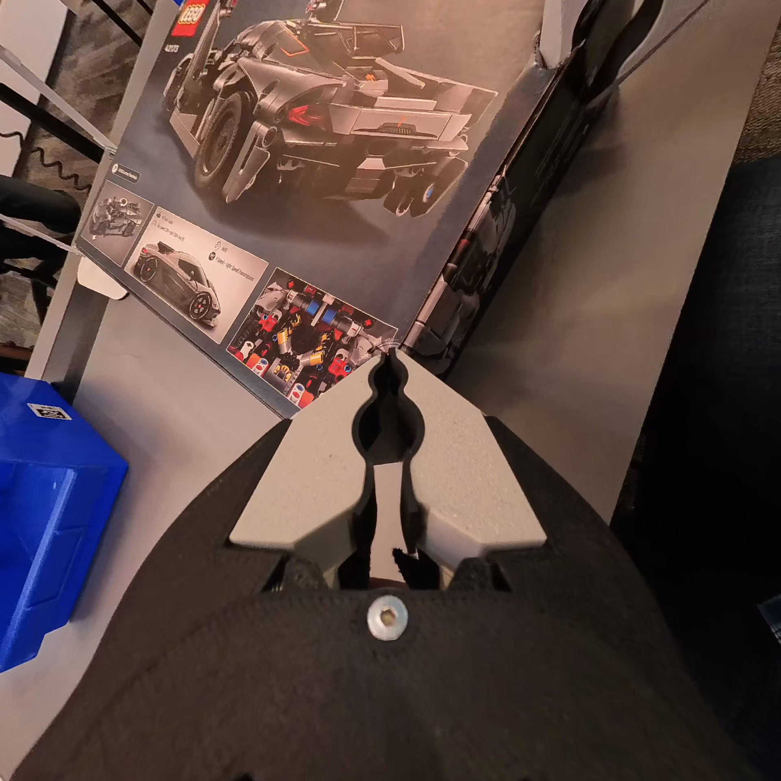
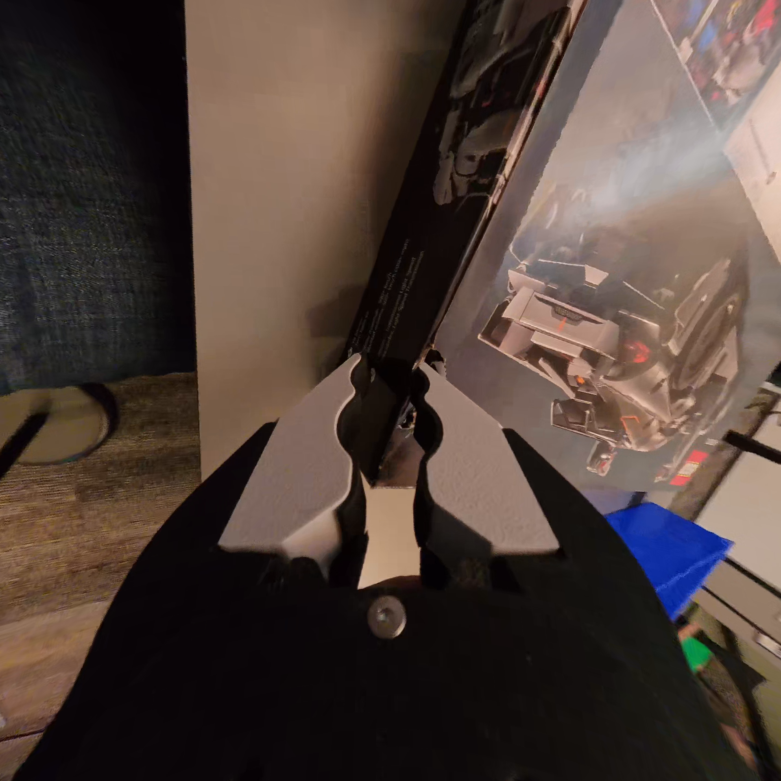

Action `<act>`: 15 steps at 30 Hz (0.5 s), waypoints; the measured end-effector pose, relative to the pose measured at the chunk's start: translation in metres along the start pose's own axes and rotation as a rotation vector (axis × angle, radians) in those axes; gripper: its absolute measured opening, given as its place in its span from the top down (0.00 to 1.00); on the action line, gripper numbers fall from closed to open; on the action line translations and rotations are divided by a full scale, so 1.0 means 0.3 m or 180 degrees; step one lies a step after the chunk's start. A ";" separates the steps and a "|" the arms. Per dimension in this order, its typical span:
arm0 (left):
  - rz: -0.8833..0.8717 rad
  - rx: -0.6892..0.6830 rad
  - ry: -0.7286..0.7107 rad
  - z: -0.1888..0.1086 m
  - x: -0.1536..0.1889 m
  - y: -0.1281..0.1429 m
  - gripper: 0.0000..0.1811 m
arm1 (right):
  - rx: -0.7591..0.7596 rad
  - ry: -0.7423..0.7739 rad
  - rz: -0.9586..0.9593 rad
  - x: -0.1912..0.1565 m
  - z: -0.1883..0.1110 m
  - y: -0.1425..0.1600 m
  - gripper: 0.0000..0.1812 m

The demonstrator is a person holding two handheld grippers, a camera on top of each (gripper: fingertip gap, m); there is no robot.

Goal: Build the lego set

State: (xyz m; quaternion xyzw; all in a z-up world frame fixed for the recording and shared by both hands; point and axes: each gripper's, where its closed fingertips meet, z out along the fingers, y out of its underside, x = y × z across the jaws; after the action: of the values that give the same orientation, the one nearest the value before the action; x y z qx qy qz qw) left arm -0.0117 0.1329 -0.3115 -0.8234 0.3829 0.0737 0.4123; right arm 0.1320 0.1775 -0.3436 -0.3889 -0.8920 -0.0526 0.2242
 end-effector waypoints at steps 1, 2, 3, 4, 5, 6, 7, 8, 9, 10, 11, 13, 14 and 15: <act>0.0001 -0.0001 -0.0006 0.000 0.000 0.000 1.00 | 0.0045 -0.0086 0.0079 -0.002 0.004 -0.002 0.92; -0.0001 -0.0003 -0.0008 0.000 -0.001 0.000 1.00 | 0.0133 -0.0170 0.0200 -0.004 0.008 -0.005 0.92; 0.0003 -0.0003 -0.0012 0.000 -0.001 0.000 1.00 | 0.0230 -0.0197 0.0273 -0.004 0.010 -0.007 0.93; 0.0019 -0.0005 -0.0015 0.000 -0.002 0.000 1.00 | 0.0288 -0.0168 0.0320 -0.003 0.008 -0.007 0.92; 0.0033 -0.0007 -0.0012 0.000 -0.002 0.000 1.00 | 0.0282 -0.0103 0.0361 0.000 0.006 -0.008 0.92; 0.0030 -0.0004 -0.0005 0.000 -0.002 0.000 1.00 | 0.0249 -0.0041 0.0435 0.003 0.005 -0.010 0.91; 0.0025 0.0004 0.0001 0.000 -0.002 0.000 1.00 | 0.0241 -0.0026 0.0558 0.004 0.004 -0.013 0.91; 0.0023 0.0009 0.0003 -0.001 -0.001 0.000 1.00 | 0.0268 -0.0061 0.0680 0.000 0.001 -0.017 0.89; 0.0023 0.0009 -0.0004 -0.001 -0.001 0.000 1.00 | 0.0310 -0.0085 0.0783 -0.003 0.001 -0.020 0.88; 0.0038 0.0006 -0.0015 -0.001 -0.001 0.000 1.00 | 0.0368 -0.0119 0.0864 -0.005 0.000 -0.023 0.87; 0.0049 0.0003 -0.0022 -0.001 -0.001 0.000 1.00 | 0.0454 -0.0203 0.0995 -0.008 -0.002 -0.027 0.87; 0.0039 0.0010 -0.0013 -0.001 -0.001 -0.001 1.00 | 0.0629 -0.0407 0.1159 -0.016 -0.010 -0.039 0.84; 0.0049 0.0015 -0.0021 -0.001 -0.002 -0.001 1.00 | 0.0663 -0.0497 0.1198 -0.019 -0.013 -0.043 0.83; 0.0067 0.0020 -0.0033 -0.001 -0.002 -0.001 1.00 | 0.0680 -0.0569 0.1229 -0.021 -0.016 -0.045 0.83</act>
State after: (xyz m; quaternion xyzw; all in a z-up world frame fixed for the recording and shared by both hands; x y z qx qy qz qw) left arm -0.0120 0.1331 -0.3108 -0.8176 0.3896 0.0812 0.4160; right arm 0.1277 0.1626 -0.3409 -0.5295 -0.8179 0.1206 0.1901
